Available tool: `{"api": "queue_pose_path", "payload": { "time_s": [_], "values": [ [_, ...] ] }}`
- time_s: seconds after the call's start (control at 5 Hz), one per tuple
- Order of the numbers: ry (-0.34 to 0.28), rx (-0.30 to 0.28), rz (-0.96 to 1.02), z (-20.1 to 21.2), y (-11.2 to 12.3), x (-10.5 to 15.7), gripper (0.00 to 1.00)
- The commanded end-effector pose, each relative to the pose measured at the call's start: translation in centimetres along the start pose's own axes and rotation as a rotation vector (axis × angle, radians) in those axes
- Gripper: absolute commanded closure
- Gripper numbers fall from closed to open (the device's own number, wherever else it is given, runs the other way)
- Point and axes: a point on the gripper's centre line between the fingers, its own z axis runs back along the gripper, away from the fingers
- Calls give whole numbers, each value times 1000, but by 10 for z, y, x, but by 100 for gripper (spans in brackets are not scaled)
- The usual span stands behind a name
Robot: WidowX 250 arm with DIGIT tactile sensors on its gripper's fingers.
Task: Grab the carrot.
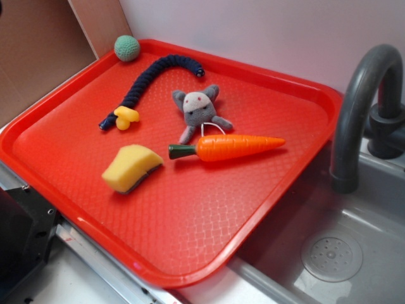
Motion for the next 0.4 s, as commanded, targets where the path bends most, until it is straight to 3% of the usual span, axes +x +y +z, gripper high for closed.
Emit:
{"api": "queue_pose_path", "payload": {
  "time_s": [0.0, 0.2],
  "values": [
    [0, 0, 0, 0, 0, 0, 0],
    [-46, 0, -108, -24, -30, 30, 0]
  ]
}}
